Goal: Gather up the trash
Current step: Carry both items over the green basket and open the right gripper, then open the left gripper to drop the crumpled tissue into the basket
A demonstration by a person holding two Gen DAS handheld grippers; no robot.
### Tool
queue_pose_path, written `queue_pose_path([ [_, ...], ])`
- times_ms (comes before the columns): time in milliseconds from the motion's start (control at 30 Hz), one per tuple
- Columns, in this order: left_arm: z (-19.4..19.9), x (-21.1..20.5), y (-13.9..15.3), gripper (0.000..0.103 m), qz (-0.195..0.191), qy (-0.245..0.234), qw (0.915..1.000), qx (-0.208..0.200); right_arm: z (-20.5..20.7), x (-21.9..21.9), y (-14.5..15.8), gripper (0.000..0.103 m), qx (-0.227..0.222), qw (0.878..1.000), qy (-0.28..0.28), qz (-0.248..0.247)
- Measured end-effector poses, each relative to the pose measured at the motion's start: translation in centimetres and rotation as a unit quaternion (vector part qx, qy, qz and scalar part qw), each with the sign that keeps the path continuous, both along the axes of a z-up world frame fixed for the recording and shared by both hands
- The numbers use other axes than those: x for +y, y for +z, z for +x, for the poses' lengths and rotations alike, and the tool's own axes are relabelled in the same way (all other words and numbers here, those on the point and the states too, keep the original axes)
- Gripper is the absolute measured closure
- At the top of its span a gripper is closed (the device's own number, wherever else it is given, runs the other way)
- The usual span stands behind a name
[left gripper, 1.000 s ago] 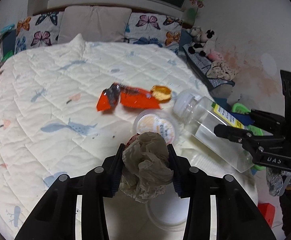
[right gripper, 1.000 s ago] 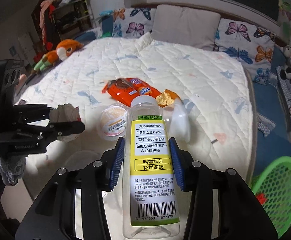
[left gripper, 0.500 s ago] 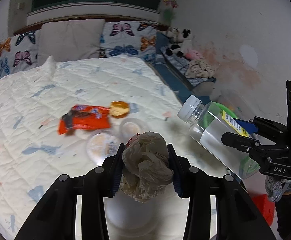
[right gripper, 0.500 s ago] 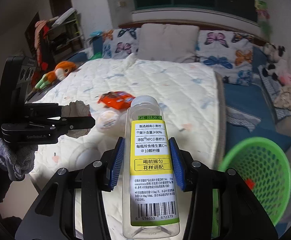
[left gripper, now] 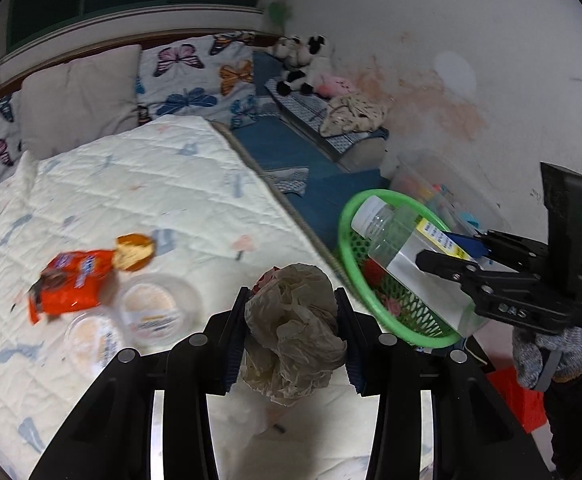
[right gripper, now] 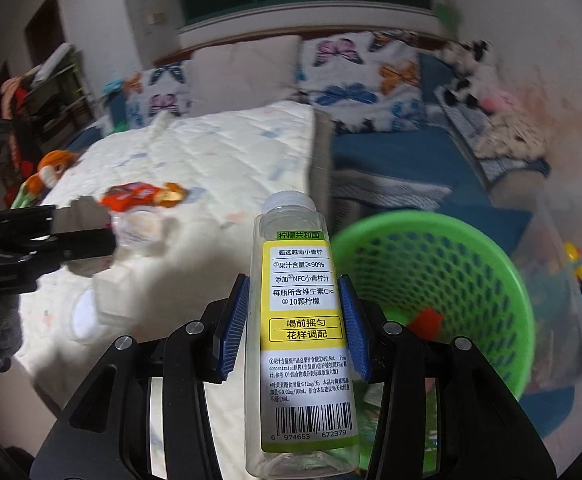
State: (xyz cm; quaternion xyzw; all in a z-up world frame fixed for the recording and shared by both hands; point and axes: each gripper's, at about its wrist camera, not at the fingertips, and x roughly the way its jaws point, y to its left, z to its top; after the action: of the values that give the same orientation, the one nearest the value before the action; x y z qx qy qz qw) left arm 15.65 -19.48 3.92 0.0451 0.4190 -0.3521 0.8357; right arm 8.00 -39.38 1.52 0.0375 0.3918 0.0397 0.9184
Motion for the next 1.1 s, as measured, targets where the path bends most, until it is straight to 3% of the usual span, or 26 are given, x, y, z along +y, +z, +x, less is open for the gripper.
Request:
queue_pose_path([
  [433,-0.6,-6.9,-0.2,0.063,0.020,-0.048,0.9986,-0.003,0.7,-7.9,-3.7,0.056,0.019,0.994,-0.101,-0.024],
  [967,-1.6,-14.6,-2.4,0.061,0.047,-0.093,0.9945,0.005,-3.8,-10.8,-1.8,0.046,-0.021,0.991,-0.132,-0.006],
  [1100,-1.8,-16.0,-3.3,0.056,0.052,-0.097,0.9939,0.010,-4.7,-11.0,-1.7,0.044,-0.024,0.991,-0.134,-0.005],
])
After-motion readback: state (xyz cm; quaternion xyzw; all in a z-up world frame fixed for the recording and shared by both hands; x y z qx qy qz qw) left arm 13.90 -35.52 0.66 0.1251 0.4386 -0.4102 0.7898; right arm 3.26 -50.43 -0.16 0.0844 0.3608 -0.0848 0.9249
